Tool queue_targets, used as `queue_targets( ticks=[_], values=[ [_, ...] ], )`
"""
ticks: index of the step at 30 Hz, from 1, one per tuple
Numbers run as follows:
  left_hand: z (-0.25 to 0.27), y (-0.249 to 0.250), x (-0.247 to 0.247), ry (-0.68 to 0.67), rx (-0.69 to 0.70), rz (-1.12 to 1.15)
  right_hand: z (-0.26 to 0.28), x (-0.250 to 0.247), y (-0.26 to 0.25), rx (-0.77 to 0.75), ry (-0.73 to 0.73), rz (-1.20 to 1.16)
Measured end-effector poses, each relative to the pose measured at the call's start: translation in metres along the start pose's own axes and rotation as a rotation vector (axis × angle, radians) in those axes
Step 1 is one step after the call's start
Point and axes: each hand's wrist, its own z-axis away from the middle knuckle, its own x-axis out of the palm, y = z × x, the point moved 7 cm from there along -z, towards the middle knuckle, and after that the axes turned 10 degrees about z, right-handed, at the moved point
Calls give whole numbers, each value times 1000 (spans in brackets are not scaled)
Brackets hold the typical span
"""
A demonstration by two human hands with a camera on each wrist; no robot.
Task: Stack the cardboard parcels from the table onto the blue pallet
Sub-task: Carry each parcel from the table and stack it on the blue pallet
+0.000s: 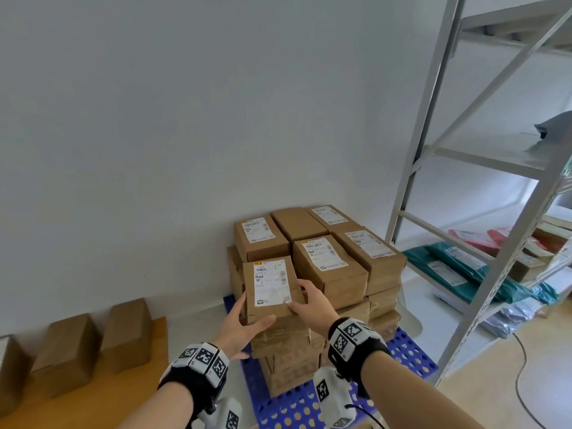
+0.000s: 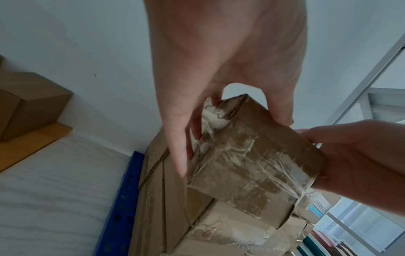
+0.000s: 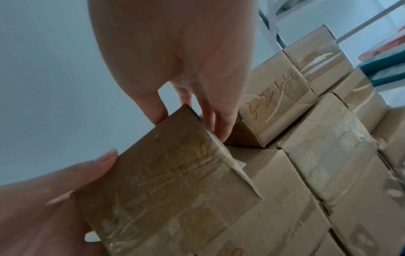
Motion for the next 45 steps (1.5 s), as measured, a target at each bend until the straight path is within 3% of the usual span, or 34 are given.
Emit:
queue_targets(
  ticks=[10, 22, 37, 45],
  values=[
    [-16, 6, 9, 29, 140, -59, -8, -26, -18, -191, 55, 388],
    [-41, 5, 16, 44, 127, -78, -36, -37, 16, 9, 86, 596],
    [-51, 16, 30, 75, 159, -53, -44, -44, 18, -5, 88, 536],
    [-43, 20, 25, 118, 192, -180, -34, -45, 12, -75, 107, 423]
  ],
)
